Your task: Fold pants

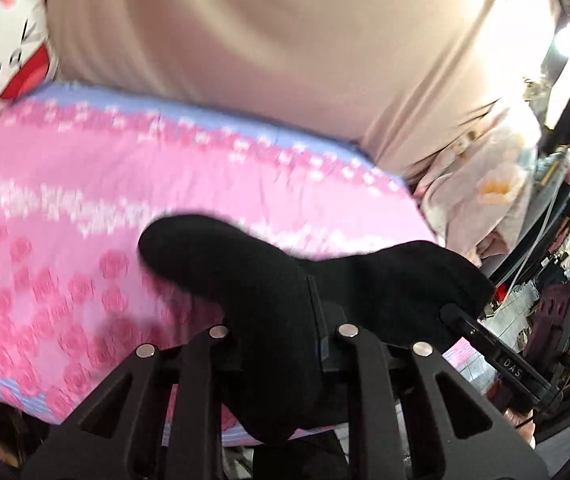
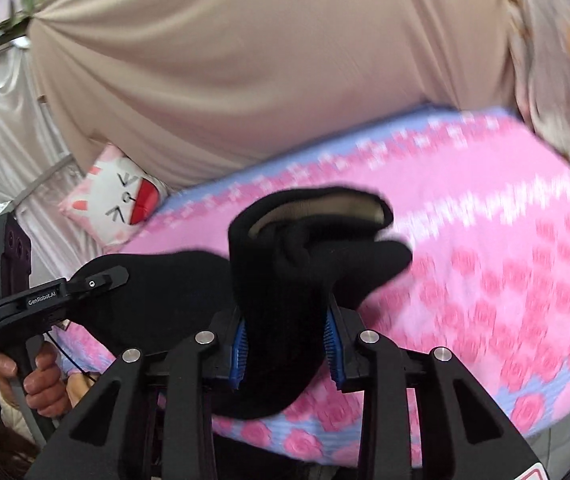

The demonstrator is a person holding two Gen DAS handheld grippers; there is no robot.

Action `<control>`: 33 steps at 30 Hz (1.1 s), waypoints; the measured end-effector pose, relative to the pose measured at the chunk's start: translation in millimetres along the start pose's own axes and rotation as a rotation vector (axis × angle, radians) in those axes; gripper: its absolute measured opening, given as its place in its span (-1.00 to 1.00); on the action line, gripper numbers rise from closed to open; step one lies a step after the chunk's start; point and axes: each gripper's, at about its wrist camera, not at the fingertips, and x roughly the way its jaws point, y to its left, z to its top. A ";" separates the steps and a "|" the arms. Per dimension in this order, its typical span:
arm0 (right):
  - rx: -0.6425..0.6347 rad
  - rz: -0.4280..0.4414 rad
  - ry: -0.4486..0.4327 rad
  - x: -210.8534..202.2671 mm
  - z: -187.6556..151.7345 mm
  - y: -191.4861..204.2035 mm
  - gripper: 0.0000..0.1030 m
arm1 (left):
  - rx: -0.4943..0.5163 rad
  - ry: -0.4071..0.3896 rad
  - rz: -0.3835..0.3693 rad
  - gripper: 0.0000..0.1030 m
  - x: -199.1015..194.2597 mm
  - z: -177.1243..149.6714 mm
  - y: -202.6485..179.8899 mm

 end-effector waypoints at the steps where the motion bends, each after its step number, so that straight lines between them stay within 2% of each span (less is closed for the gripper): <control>1: -0.011 -0.001 -0.021 -1.8 6.3 4.3 -0.41 | 0.010 -0.014 -0.006 -0.65 -2.6 5.6 -3.1; 3: -0.054 -0.021 -0.060 -1.0 19.2 8.9 -0.41 | 0.025 -0.050 -0.005 -0.65 -9.0 15.7 -5.3; 7: -0.053 -0.010 -0.086 20.4 36.7 9.4 -0.42 | 0.029 -0.102 0.030 -0.65 -2.9 34.5 -7.0; 11: -0.048 -0.012 -0.122 42.8 52.7 9.0 -0.42 | 0.041 -0.140 0.076 -0.65 21.5 55.8 1.7; 17: -0.050 -0.027 -0.272 86.5 79.4 -4.6 -0.42 | 0.032 -0.211 0.086 -0.64 69.1 89.3 19.4; 19: -0.030 -0.034 -0.294 103.9 83.4 -14.4 -0.40 | 0.046 -0.264 0.099 -0.64 88.9 93.4 26.1; 20: 0.002 -0.051 -0.274 123.5 86.3 -26.6 -0.36 | 0.087 -0.270 0.159 -0.63 108.7 94.8 28.8; 22: 0.066 -0.101 -0.176 158.0 87.6 -48.4 -0.19 | 0.106 -0.201 0.226 -0.60 143.5 95.7 38.9; 23: 0.096 -0.131 -0.106 177.2 86.0 -61.9 -0.14 | 0.084 -0.125 0.243 -0.56 170.0 95.0 52.6; 24: 0.133 -0.165 -0.024 197.0 79.4 -76.0 -0.01 | 0.055 -0.046 0.270 -0.54 190.6 91.8 65.6; 26: 0.157 -0.197 0.029 203.7 68.5 -85.0 0.11 | 0.048 0.038 0.312 -0.49 206.1 81.6 80.2; 27: 0.140 -0.199 0.027 196.1 62.6 -83.8 0.14 | 0.060 0.029 0.324 -0.37 201.3 76.4 81.9; 28: 0.112 -0.216 0.016 186.5 58.9 -80.3 0.17 | 0.073 0.019 0.339 -0.10 193.2 72.6 81.8; 30: 0.059 -0.243 0.006 169.8 57.1 -72.9 0.21 | 0.065 0.007 0.368 0.02 168.1 68.0 80.9; 33: 0.037 -0.213 0.015 161.0 65.9 -70.5 0.37 | 0.003 -0.006 0.290 0.20 149.0 73.8 82.2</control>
